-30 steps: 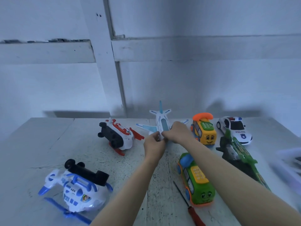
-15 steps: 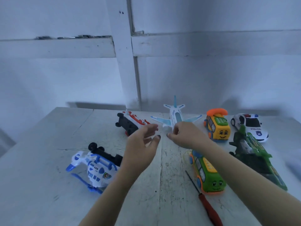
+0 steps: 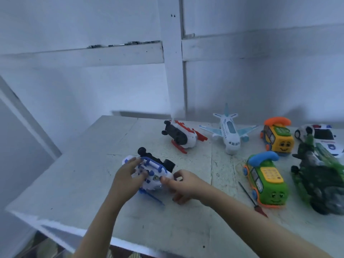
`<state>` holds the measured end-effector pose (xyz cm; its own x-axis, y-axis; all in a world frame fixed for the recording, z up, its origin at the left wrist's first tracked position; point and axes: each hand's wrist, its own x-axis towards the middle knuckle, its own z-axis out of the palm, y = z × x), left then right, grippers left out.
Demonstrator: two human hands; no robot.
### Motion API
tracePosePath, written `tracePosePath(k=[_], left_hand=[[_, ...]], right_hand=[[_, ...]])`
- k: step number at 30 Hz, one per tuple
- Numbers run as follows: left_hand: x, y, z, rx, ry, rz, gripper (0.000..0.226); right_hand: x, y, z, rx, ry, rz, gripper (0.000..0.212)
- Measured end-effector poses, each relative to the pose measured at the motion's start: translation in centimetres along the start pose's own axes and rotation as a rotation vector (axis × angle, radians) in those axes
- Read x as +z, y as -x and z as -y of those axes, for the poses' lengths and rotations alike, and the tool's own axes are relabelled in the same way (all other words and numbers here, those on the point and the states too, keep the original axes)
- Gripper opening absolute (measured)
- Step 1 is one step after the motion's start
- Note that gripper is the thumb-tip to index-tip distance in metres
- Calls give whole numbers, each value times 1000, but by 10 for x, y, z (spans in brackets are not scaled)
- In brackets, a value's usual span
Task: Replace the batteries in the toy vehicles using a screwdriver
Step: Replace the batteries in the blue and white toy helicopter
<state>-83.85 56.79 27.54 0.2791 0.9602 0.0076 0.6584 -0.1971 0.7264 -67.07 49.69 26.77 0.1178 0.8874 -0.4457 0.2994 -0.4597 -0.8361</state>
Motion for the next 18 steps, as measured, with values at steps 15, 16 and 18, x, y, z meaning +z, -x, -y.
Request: tracePosePath(k=[15, 16, 18], left_hand=[[9, 29, 9, 183, 227, -366, 25], [6, 25, 11, 225, 147, -381, 39], [1, 14, 19, 239, 1, -240, 80]], right_hand=[[-35, 18, -18, -134, -360, -102, 43], [-43, 20, -21, -152, -352, -91, 43], [-58, 23, -26, -188, -313, -76, 42]])
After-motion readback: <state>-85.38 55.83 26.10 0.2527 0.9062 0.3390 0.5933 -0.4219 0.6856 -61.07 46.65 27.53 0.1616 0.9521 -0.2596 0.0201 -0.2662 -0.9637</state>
